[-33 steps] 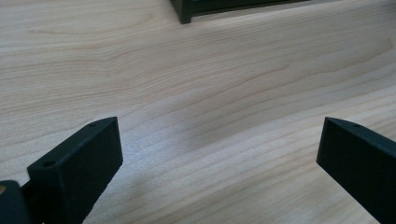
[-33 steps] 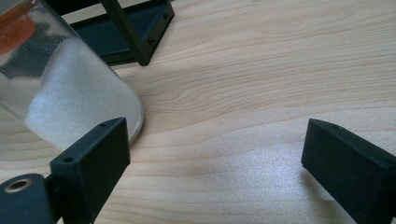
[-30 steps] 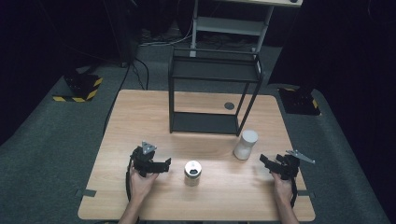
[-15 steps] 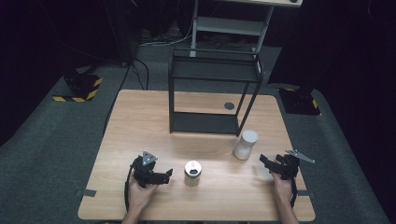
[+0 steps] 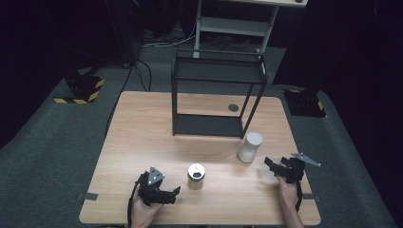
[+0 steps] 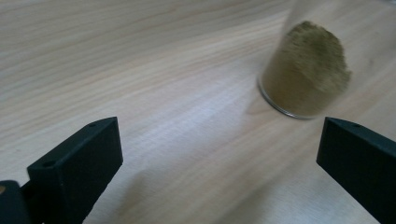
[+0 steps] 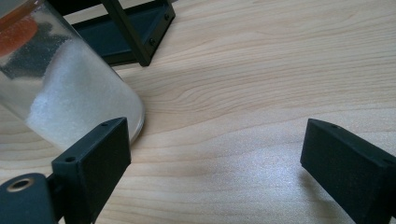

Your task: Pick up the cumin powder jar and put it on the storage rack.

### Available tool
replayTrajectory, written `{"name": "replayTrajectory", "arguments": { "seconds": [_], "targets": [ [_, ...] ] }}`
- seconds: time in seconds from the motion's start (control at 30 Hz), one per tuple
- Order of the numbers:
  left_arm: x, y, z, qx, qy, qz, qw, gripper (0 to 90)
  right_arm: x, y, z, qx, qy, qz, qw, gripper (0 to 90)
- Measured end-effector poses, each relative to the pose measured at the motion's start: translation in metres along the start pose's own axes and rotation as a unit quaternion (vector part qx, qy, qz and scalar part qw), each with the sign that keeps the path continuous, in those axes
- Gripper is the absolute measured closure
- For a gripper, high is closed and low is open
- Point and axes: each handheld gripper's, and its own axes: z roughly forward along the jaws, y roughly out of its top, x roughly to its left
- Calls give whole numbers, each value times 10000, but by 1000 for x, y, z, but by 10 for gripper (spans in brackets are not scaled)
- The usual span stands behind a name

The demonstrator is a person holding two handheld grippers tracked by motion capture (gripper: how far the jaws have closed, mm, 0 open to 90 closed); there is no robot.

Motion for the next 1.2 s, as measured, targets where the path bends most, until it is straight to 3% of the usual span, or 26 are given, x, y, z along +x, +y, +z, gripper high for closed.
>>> {"name": "replayTrajectory", "arguments": {
  "seconds": [0.3, 0.6, 0.73, 1.2],
  "targets": [
    [-18, -7, 3, 19, -277, 116, 9995, 4, -1, -1, 0, -14, 30, -13, 10000, 75],
    [-37, -7, 7, -49, -152, 306, 9994, 4, 0, 0, 0, 0, 36, -28, 10000, 75],
    [-47, 0, 9, -119, -131, 493, 9986, 4, 0, -1, 0, -14, 32, -41, 10000, 75],
    [-54, 20, 29, -184, -208, 489, 9984, 6, -1, -1, 0, -16, 55, -36, 10000, 75]
  ]
}}
